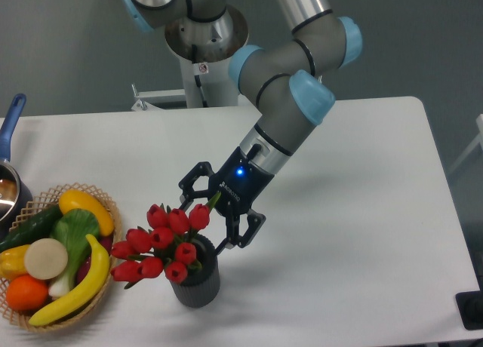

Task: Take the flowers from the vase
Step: 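Move the open gripper down toward the tulip stems above the black vase, then close the gripper around the tulip stems just below the blooms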

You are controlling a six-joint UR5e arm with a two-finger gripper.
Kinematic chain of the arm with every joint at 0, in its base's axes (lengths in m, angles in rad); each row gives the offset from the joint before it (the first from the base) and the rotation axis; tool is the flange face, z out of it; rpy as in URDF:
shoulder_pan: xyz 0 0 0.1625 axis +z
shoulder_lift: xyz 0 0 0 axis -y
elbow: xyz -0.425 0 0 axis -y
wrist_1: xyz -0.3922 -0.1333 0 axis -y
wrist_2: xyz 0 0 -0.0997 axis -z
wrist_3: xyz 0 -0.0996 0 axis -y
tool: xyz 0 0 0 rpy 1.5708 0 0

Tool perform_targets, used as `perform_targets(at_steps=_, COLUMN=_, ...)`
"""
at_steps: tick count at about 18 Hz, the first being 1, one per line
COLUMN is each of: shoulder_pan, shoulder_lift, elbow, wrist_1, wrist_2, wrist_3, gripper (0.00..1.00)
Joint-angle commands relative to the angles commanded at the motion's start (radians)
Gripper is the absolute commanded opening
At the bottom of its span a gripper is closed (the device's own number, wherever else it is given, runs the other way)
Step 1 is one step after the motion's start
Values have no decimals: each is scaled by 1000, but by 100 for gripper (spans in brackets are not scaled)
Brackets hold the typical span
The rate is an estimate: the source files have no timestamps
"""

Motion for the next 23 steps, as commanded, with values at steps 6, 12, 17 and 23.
perform_targets(at_steps=6, shoulder_pan=-14, shoulder_lift=-61, elbow=18, wrist_1=0, wrist_2=-60, wrist_3=2, gripper=100)
perform_targets(at_steps=12, shoulder_pan=-18, shoulder_lift=-72, elbow=20, wrist_1=0, wrist_2=-146, wrist_3=3, gripper=100)
perform_targets(at_steps=17, shoulder_pan=-18, shoulder_lift=-66, elbow=3, wrist_1=0, wrist_2=-141, wrist_3=11, gripper=6)
perform_targets(at_steps=23, shoulder_pan=-17, shoulder_lift=-42, elbow=-23, wrist_1=0, wrist_2=-141, wrist_3=14, gripper=0)
